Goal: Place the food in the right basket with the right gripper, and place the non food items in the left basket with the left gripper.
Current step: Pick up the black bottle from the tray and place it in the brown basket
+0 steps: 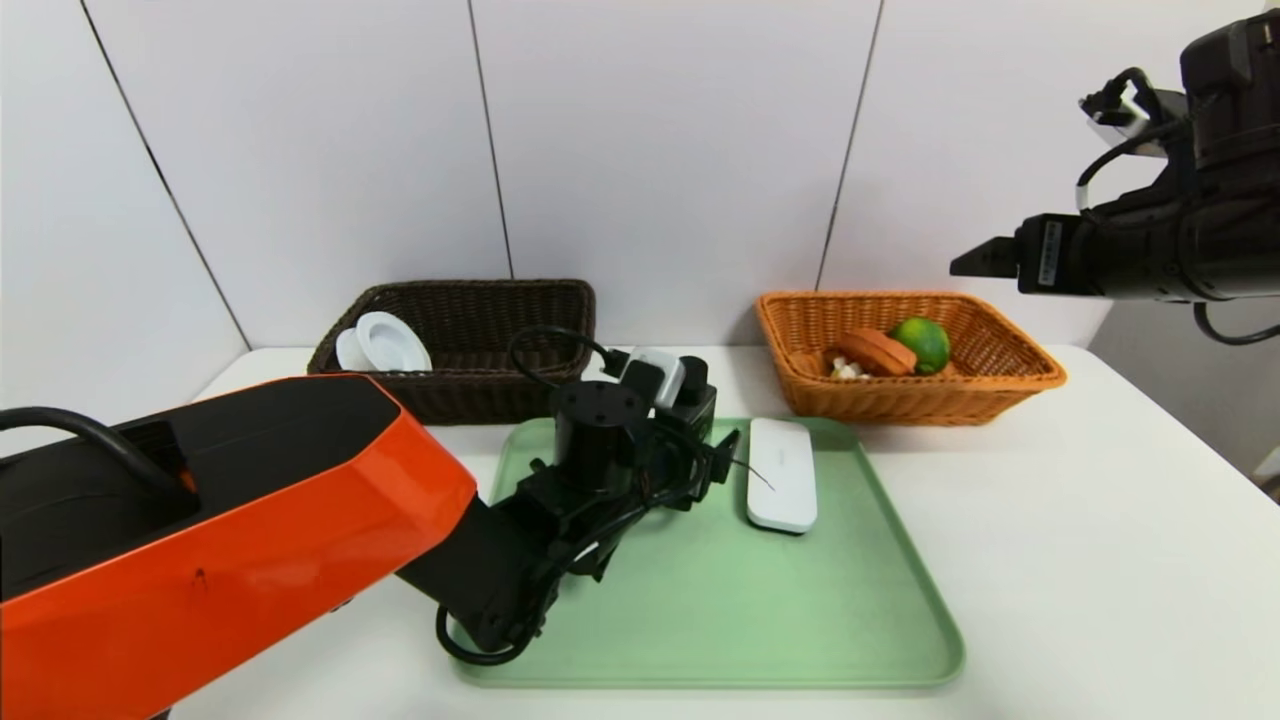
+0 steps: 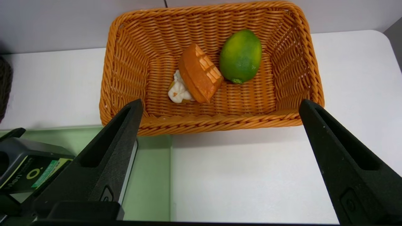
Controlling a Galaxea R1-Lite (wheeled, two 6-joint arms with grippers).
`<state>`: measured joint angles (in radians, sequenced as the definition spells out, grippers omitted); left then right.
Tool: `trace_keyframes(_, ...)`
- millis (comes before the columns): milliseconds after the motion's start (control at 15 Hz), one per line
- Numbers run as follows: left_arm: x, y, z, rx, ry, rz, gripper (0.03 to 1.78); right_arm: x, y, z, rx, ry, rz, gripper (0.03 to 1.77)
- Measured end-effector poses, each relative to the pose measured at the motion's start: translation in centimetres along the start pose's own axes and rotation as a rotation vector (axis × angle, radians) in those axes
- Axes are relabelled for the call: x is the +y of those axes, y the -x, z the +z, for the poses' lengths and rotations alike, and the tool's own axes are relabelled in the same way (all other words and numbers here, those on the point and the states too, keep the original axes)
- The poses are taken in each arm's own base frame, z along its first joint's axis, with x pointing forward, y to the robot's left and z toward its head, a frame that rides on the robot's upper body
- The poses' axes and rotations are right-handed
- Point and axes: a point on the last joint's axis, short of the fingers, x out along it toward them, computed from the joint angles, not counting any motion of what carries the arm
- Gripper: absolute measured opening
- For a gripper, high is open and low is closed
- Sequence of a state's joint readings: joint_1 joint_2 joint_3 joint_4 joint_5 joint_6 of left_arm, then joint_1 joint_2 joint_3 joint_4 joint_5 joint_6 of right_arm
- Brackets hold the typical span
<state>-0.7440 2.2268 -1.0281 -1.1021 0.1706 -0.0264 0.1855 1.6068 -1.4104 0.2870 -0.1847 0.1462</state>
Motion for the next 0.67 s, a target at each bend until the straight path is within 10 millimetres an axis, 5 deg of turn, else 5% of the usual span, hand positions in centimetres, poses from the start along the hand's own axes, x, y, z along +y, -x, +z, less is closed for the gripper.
trace_keyframes(67, 0.22, -0.13, -0.12, 0.001, -0.013, 0.005, 1.69, 0.00, -0.02, -0.02, 0.001, 0.001, 0.000, 1.71)
trace_keyframes(333, 0.54, -0.30, -0.32, 0.003, -0.015, 0.012, 1.05, -0.01, -0.05, -0.03, 0.002, 0.001, -0.001, 1.71)
trace_keyframes(600, 0.64, -0.15, 0.19, -0.006, -0.016, 0.009, 0.60, 0.00, 0.02, -0.19, 0.007, 0.000, 0.000, 1.71)
trace_keyframes(667, 0.63, -0.02, 0.53, -0.011, -0.016, 0.007, 0.61, -0.02, 0.07, -0.23, 0.007, 0.000, 0.000, 1.71)
